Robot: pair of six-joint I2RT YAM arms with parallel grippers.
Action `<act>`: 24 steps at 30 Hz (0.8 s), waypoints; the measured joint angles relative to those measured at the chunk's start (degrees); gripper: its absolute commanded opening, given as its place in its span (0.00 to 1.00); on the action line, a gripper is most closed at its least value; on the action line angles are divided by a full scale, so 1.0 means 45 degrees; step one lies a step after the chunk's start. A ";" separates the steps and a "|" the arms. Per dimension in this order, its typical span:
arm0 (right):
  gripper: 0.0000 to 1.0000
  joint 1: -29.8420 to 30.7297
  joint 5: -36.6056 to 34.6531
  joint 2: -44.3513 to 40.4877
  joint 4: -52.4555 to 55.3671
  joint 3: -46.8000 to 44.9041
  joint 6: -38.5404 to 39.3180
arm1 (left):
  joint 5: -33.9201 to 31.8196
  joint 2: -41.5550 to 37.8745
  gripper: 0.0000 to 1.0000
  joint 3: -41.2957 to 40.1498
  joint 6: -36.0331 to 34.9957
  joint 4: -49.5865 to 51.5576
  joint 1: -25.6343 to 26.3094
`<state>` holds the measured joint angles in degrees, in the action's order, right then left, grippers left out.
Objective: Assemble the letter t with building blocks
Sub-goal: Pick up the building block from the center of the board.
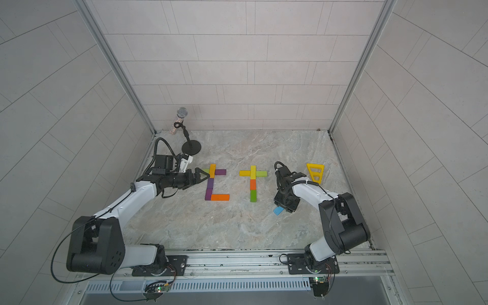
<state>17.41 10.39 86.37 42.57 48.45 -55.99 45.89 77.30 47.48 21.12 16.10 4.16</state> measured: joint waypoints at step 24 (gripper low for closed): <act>0.27 -0.0049 -0.0058 0.0461 -0.0602 -0.0141 -0.0010 | -0.0005 0.0000 1.00 -0.0005 -0.0005 0.0000 0.0000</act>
<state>17.19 10.13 88.44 39.86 47.81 -56.03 45.87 77.30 47.46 21.10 16.10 4.16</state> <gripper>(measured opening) 0.324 0.995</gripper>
